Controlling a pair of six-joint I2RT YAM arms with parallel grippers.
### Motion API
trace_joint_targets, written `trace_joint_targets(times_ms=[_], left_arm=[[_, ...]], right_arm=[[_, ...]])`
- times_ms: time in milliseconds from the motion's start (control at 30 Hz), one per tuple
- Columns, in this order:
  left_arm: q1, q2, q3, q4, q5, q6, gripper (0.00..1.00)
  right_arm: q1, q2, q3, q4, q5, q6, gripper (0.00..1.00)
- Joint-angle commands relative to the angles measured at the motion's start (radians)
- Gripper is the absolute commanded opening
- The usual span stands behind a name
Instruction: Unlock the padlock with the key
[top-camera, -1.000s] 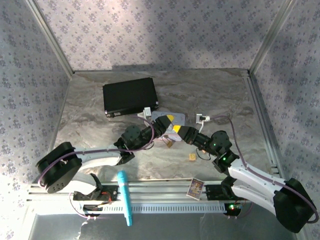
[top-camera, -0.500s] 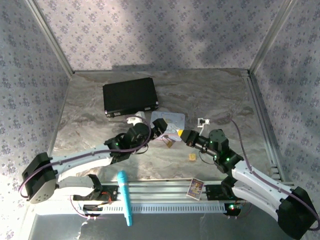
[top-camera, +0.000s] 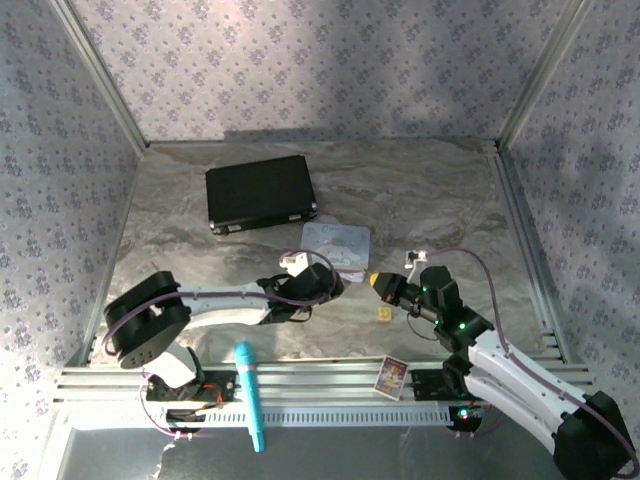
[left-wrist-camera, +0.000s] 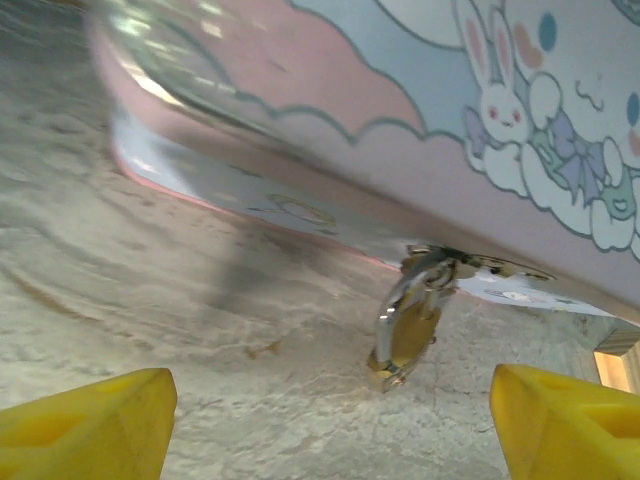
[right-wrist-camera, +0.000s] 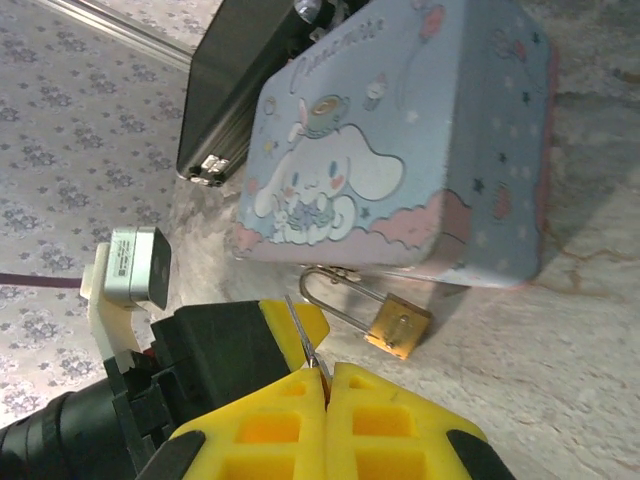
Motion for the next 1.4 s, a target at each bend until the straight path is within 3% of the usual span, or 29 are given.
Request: trace_joint_targets(times_ms=[0, 200, 300, 533, 733, 900, 1367], left_arm=[[-0.006, 0.036, 0.063, -0.032, -0.017, -0.015, 0.81], [-0.006, 0.140, 0.195, -0.230, -0.041, -0.032, 0.72], [-0.003, 0.184, 0.223, -0.239, -0.046, -0.024, 0.66], [0.007, 0.259, 0.299, -0.325, -0.047, -0.044, 0.63], [0.008, 0.232, 0.254, -0.324, 0.006, -0.043, 0.52], [0.008, 0.212, 0.208, -0.296, 0.059, -0.038, 0.49], [0.011, 0.167, 0.145, -0.153, 0.072, -0.029, 0.26]], right_arm=[[-0.012, -0.026, -0.017, -0.037, 0.013, 0.004, 0.00], [-0.028, -0.052, -0.031, -0.054, 0.006, 0.007, 0.00], [-0.037, -0.058, -0.038, -0.051, 0.002, 0.013, 0.00], [-0.052, -0.062, -0.049, -0.046, -0.015, 0.021, 0.00], [-0.064, -0.073, -0.069, -0.042, -0.020, 0.029, 0.00], [-0.073, -0.075, -0.086, -0.027, -0.024, 0.039, 0.00], [-0.073, -0.073, -0.110, 0.010, -0.038, 0.067, 0.00]])
